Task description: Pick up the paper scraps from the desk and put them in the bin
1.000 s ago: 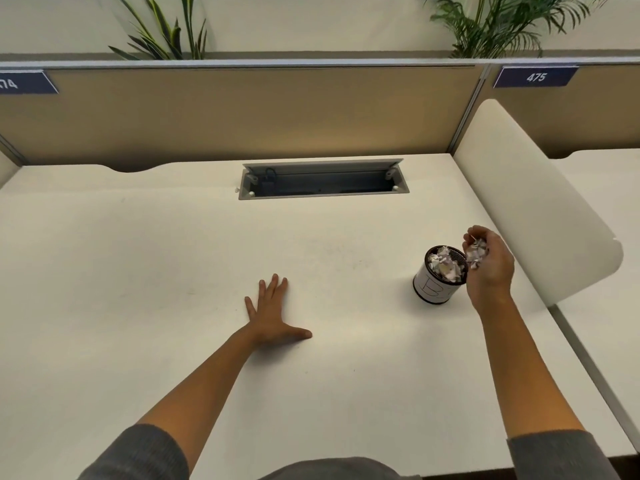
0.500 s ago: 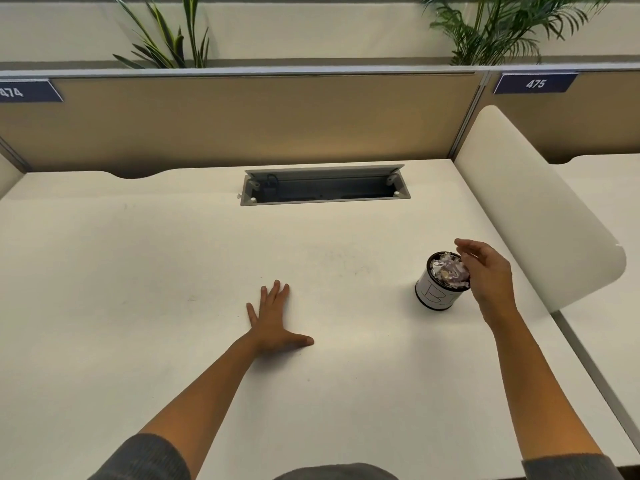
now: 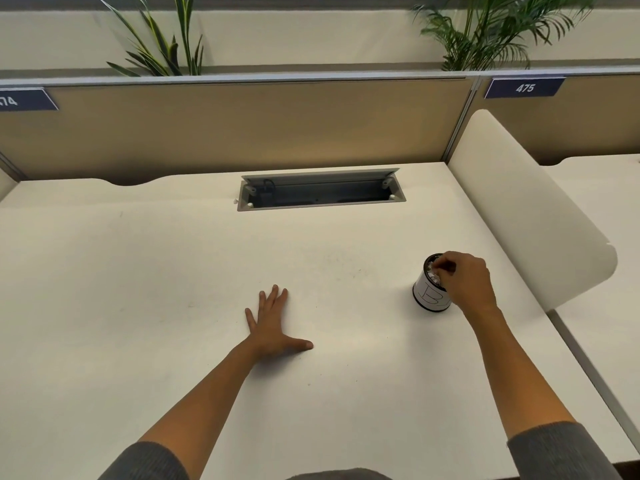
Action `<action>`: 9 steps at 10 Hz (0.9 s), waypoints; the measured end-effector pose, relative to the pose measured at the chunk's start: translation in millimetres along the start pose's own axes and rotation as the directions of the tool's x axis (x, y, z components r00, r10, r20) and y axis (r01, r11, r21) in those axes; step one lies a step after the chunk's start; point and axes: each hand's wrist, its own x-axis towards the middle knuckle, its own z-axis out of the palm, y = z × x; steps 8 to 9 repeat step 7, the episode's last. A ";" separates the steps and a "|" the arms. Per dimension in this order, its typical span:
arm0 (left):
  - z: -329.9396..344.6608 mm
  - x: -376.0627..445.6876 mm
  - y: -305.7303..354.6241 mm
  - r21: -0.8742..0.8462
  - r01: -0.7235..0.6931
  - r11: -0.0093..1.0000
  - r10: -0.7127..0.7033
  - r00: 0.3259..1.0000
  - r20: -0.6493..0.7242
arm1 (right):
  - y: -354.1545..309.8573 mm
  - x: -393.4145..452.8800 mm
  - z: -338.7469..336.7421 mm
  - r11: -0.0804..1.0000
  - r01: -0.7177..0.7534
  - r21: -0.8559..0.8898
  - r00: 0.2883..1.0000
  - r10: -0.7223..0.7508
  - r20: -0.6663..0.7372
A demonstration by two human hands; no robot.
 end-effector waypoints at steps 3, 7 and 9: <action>1.3 -0.2 0.6 0.003 -0.002 1.000 0.002 1.000 -0.003 | 16.6 6.4 -27.0 0.818 -0.163 0.552 0.971 0.233 -0.058; 1.8 -1.5 1.0 0.018 -0.021 1.000 0.022 0.999 -0.026 | 22.0 -25.9 7.0 0.805 -0.213 0.553 0.953 0.295 -0.062; 1.8 -1.5 1.0 0.018 -0.021 1.000 0.022 0.999 -0.026 | 22.0 -25.9 7.0 0.805 -0.213 0.553 0.953 0.295 -0.062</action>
